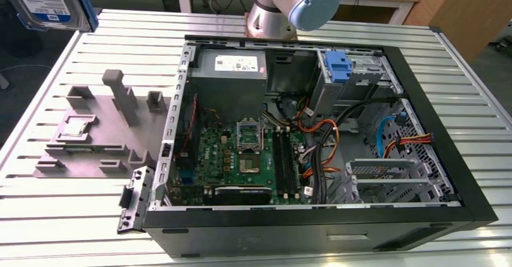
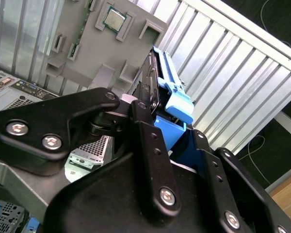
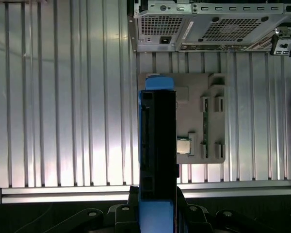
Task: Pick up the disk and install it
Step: 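Pick up the disk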
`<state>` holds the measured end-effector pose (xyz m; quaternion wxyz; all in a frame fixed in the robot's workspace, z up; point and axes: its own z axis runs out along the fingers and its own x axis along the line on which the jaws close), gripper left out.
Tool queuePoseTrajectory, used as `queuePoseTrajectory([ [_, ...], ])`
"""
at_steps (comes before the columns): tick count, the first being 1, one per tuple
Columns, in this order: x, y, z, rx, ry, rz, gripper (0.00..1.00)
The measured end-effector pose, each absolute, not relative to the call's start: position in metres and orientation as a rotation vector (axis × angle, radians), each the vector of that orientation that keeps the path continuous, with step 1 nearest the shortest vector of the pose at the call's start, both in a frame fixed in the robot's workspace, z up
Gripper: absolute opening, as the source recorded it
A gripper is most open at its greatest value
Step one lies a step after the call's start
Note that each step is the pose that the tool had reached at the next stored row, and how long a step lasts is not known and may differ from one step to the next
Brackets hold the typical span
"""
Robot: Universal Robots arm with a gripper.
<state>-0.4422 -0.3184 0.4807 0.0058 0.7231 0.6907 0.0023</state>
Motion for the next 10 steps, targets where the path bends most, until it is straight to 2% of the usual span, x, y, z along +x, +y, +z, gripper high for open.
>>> queuePoseTrajectory([
  [10,-0.4415,-0.3184,0.4828,2.264,2.162,0.007,0.37],
])
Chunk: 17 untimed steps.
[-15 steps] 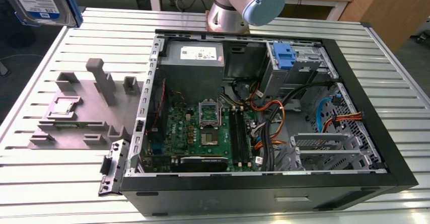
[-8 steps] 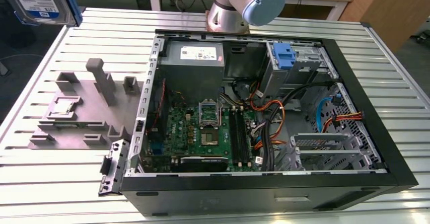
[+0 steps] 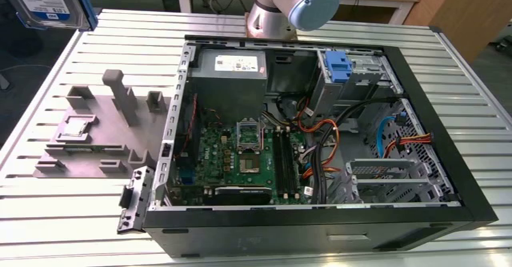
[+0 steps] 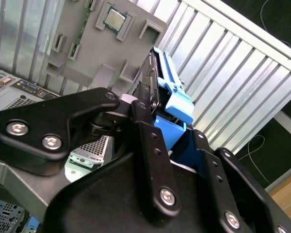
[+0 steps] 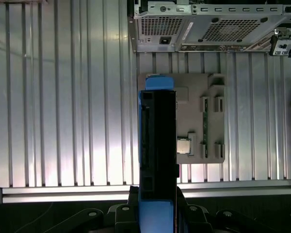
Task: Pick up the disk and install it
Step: 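Pick up the disk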
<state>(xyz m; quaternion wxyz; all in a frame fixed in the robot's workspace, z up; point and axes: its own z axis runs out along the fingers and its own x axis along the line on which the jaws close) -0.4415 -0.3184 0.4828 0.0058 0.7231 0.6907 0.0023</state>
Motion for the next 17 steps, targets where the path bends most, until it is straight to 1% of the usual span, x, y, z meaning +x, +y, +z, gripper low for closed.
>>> queuePoseTrajectory([
  [17,-0.4400,-0.3185,0.4853,2.263,2.162,0.007,0.37],
])
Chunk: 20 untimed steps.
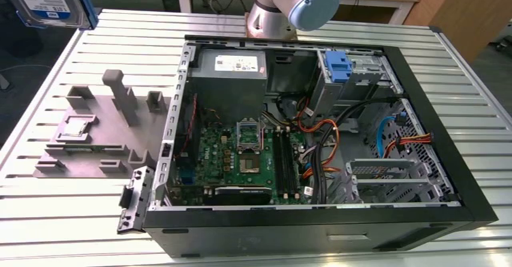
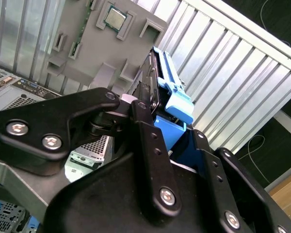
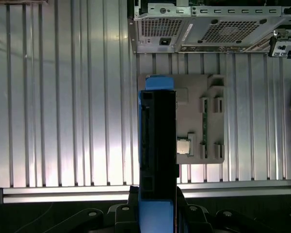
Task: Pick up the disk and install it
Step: 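Pick up the disk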
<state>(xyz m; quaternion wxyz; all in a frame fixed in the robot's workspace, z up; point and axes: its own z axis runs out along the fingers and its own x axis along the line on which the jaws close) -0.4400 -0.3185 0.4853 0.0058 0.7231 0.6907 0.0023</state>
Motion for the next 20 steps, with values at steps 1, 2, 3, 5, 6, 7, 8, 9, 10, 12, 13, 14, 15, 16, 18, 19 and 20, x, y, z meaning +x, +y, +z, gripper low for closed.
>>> queuePoseTrajectory([
  [1,-0.439,-0.319,0.485,2.263,2.162,0.007,0.37],
  [2,-0.437,-0.318,0.485,2.263,2.162,0.007,0.37],
  [3,-0.436,-0.318,0.485,2.263,2.162,0.007,0.37],
  [5,-0.435,-0.318,0.485,2.263,2.162,0.007,0.37],
  [6,-0.434,-0.318,0.485,2.263,2.162,0.007,0.37],
  [7,-0.433,-0.318,0.485,2.263,2.162,0.007,0.37],
  [8,-0.432,-0.318,0.485,2.263,2.162,0.007,0.37],
  [9,-0.431,-0.318,0.485,2.263,2.162,0.007,0.37],
  [10,-0.430,-0.318,0.485,2.263,2.162,0.007,0.37],
  [12,-0.429,-0.318,0.485,2.263,2.162,0.007,0.37],
  [13,-0.428,-0.318,0.485,2.263,2.162,0.007,0.37],
  [14,-0.427,-0.318,0.485,2.263,2.162,0.007,0.37],
  [15,-0.426,-0.318,0.485,2.263,2.162,0.007,0.37],
  [16,-0.425,-0.318,0.485,2.263,2.162,0.007,0.37],
  [18,-0.424,-0.318,0.485,2.263,2.162,0.007,0.37],
  [19,-0.424,-0.318,0.485,2.264,2.162,0.007,0.37],
  [20,-0.424,-0.318,0.485,2.264,2.162,0.007,0.37],
])
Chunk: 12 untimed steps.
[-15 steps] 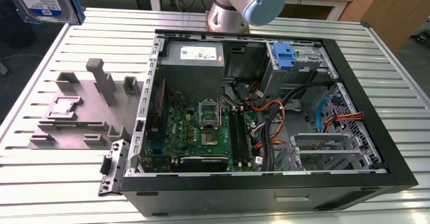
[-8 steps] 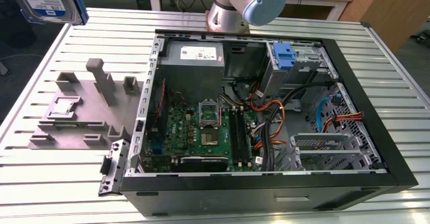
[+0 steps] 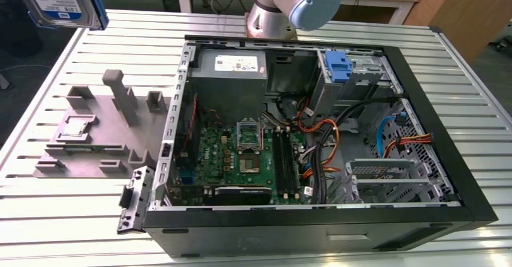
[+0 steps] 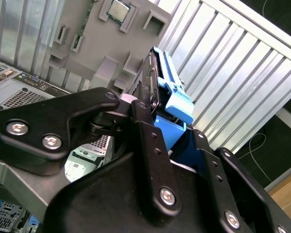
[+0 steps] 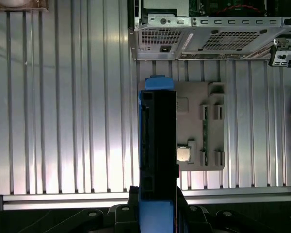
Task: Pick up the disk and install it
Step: 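Pick up the disk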
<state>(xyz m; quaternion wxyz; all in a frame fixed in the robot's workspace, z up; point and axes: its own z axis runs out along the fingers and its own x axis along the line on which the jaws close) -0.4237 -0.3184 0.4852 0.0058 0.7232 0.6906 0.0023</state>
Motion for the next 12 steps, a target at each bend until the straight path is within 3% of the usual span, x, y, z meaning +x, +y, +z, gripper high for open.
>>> queuePoseTrajectory([
  [12,-0.4206,-0.3185,0.4853,2.263,2.162,0.007,0.37],
])
